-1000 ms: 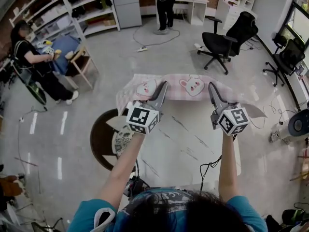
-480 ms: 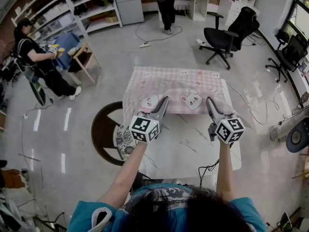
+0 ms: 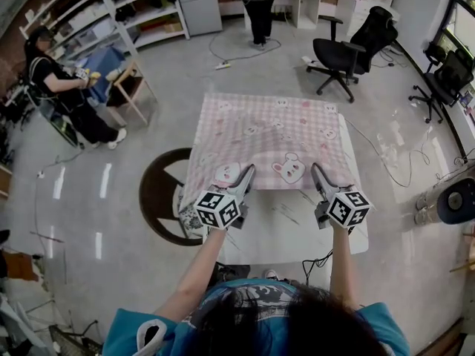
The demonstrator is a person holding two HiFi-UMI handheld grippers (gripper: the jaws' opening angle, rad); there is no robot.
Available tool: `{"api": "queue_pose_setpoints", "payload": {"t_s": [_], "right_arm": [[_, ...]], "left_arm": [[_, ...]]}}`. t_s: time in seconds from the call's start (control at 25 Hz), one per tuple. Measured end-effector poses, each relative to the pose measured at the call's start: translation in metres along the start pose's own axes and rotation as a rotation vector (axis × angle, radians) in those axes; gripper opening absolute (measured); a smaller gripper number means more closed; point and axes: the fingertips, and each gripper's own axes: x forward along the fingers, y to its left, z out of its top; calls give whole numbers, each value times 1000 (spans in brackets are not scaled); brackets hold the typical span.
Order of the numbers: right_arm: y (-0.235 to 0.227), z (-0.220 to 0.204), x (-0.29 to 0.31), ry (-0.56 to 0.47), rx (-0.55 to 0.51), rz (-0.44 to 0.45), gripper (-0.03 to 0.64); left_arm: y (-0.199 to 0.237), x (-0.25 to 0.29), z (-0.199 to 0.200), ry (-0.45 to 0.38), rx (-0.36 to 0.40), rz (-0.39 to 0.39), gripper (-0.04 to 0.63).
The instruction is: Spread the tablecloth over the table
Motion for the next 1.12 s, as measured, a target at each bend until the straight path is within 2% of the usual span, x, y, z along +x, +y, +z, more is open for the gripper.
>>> {"api": "queue_pose_setpoints", "payload": {"t_s": [0.16,0.52,0.96,1.12], "right_arm": [[-6,-15,-12,19,40,-5,75],[-17,-43,-58,64,98,-3,75],[-28,-102,-102,90,364,9,74],[-36,-135,-112,116,436,-17,74]], "left_arm": [[-6,-4,-22,19,-48,5,86],[-37,-17,-70,75,-218,10,85],[-54,-41,-141,214,-367,67,84],[-52,-52,-172,296,-355,102,86]]}}
